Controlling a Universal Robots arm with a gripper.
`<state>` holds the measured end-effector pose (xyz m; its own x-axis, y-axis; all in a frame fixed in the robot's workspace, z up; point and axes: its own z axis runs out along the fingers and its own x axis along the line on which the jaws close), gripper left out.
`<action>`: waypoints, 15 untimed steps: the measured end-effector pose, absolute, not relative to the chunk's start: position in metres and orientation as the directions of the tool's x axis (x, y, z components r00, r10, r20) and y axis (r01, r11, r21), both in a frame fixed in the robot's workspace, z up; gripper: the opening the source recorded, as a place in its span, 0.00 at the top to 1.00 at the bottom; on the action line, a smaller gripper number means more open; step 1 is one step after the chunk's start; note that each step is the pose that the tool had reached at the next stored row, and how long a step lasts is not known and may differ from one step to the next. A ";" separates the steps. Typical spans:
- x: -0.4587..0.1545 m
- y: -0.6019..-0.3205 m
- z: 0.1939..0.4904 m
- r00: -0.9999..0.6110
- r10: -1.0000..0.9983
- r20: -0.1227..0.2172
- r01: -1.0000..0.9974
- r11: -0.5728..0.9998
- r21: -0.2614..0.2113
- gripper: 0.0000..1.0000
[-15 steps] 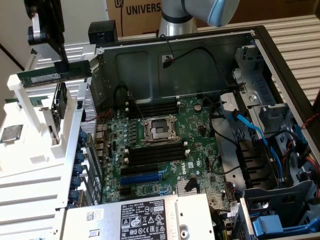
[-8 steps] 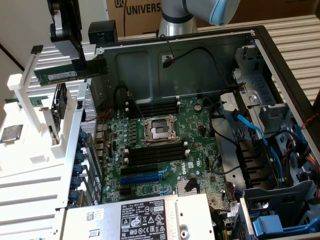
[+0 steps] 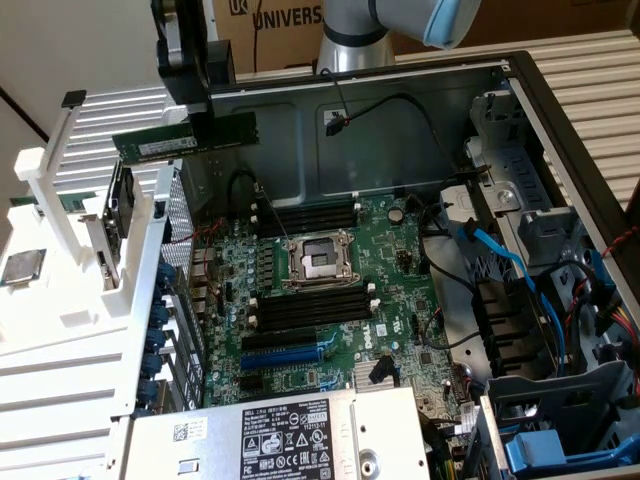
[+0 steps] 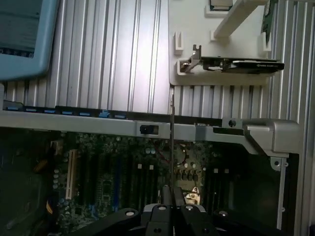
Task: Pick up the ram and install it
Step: 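Pick up the ram and move it above insertion slot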
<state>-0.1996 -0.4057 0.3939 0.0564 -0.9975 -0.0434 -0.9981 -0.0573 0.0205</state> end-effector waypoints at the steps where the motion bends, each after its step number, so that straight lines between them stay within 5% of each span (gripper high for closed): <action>1: -0.191 -0.406 0.394 0.056 -0.997 -0.043 -0.998 -0.057 0.020 0.87; 15: -0.120 -0.406 0.390 0.056 -0.997 -0.043 -0.998 -0.057 0.021 0.87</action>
